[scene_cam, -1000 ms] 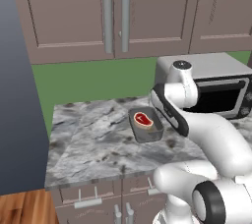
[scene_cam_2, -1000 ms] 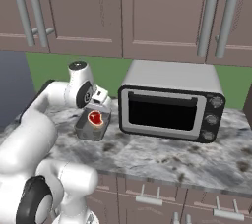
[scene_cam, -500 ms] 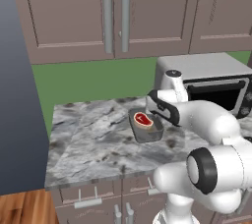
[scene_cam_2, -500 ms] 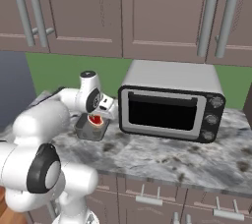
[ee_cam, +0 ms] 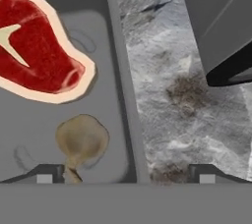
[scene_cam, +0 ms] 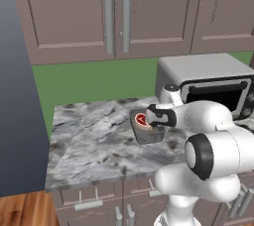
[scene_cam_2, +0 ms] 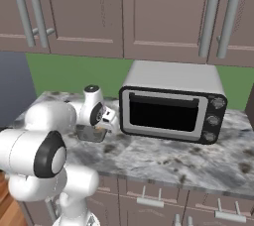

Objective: Place the tupperware on the top shelf of the fridge. Make space for the tupperware among the existing items by rearranging them on the shelves if needed. Close the fridge door when finished.

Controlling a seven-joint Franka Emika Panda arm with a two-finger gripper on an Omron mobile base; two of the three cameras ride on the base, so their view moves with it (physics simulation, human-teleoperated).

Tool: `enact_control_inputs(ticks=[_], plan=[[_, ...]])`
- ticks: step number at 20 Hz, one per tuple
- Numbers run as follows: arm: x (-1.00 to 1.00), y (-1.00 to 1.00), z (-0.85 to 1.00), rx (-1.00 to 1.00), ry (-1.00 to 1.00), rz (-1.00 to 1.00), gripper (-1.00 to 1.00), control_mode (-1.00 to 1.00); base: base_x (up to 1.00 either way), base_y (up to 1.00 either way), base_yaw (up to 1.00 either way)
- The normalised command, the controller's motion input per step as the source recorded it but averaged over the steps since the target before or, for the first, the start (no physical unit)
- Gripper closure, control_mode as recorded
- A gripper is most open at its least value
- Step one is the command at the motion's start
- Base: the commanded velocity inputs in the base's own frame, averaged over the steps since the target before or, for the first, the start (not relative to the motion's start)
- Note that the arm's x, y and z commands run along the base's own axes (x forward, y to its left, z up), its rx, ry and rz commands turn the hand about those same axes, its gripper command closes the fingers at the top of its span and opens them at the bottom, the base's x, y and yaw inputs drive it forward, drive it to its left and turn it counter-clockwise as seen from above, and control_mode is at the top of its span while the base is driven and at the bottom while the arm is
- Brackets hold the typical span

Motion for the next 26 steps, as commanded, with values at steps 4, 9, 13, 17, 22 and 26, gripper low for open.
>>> enact_control_inputs(ticks=[4, 9, 13, 17, 22, 26], plan=[[0.18, 0.00, -0.38, 0.00, 0.00, 0.02, -1.00, -1.00, 0.00, 0.00, 0.00], [0.29, 0.00, -0.24, 0.00, 0.00, 0.01, -1.00, -1.00, 0.00, 0.00, 0.00], [0.26, 0.02, -0.22, 0.00, 0.00, 0.00, 1.00, -1.00, 0.00, 0.00, 0.00], [0.02, 0.17, -0.25, 0.00, 0.00, 0.00, 1.00, -1.00, 0.00, 0.00, 0.00], [0.00, 0.07, -0.18, 0.00, 0.00, 0.00, 1.00, -1.00, 0.00, 0.00, 0.00], [0.00, 0.00, 0.00, 0.00, 0.00, 0.00, 1.00, -1.00, 0.00, 0.00, 0.00]])
